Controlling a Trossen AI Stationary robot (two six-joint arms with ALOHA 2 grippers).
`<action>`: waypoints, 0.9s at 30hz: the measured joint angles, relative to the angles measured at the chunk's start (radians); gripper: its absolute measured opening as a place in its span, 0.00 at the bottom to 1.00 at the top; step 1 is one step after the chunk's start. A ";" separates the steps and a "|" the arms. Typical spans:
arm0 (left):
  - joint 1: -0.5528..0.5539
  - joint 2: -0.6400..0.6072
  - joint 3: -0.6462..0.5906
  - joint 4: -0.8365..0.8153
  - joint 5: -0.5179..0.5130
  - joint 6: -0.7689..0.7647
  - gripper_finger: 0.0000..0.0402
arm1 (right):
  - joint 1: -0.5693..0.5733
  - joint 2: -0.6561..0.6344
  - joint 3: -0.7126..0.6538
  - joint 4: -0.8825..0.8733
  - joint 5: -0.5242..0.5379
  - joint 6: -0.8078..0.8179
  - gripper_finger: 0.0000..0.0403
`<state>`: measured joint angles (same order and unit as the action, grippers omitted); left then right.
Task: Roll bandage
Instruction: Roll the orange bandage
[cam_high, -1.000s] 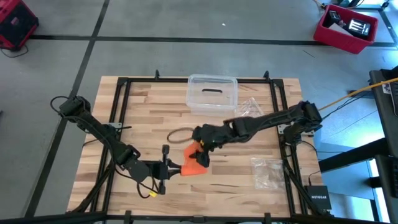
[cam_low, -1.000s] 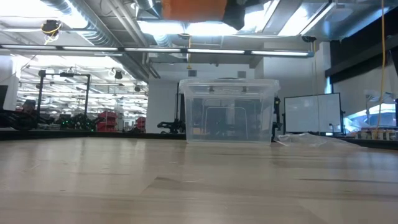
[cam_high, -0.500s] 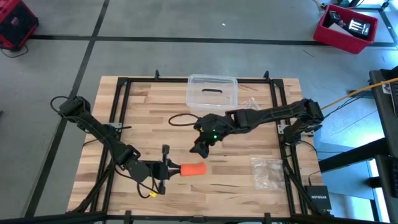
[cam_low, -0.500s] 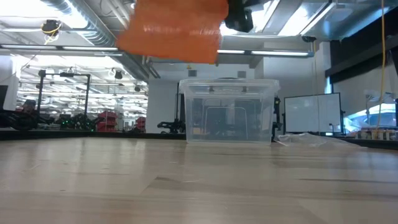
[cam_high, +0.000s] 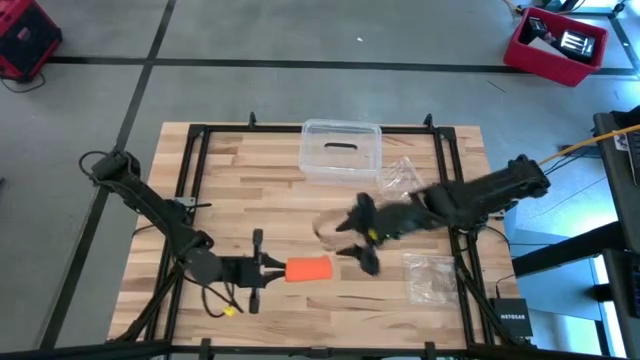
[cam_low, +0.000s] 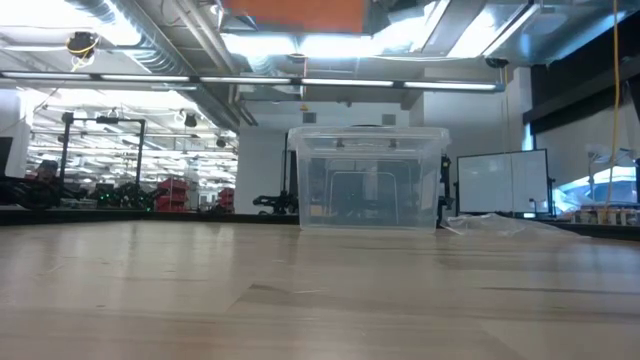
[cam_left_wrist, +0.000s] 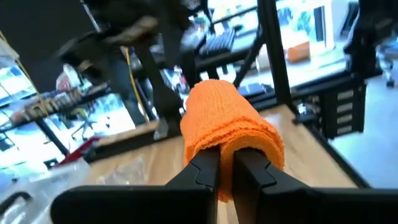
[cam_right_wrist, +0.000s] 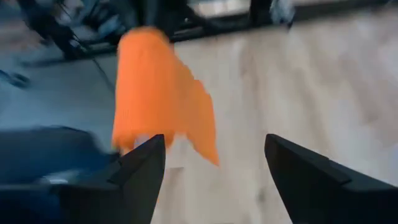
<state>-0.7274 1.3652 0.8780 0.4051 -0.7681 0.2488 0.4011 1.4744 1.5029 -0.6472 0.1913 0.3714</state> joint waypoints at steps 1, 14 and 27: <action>0.000 -0.010 0.000 0.014 -0.001 0.013 0.04 | 0.049 -0.012 -0.013 0.010 0.087 -0.037 0.68; 0.002 -0.031 0.000 0.162 0.005 0.091 0.04 | 0.201 -0.030 -0.537 0.834 0.504 -0.243 0.68; 0.002 -0.030 0.000 0.187 0.006 0.103 0.04 | 0.073 0.057 -0.594 1.179 0.200 -0.339 0.68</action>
<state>-0.7250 1.3350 0.8780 0.5916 -0.7620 0.3522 0.4736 1.5309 0.9085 0.5323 0.3910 0.0328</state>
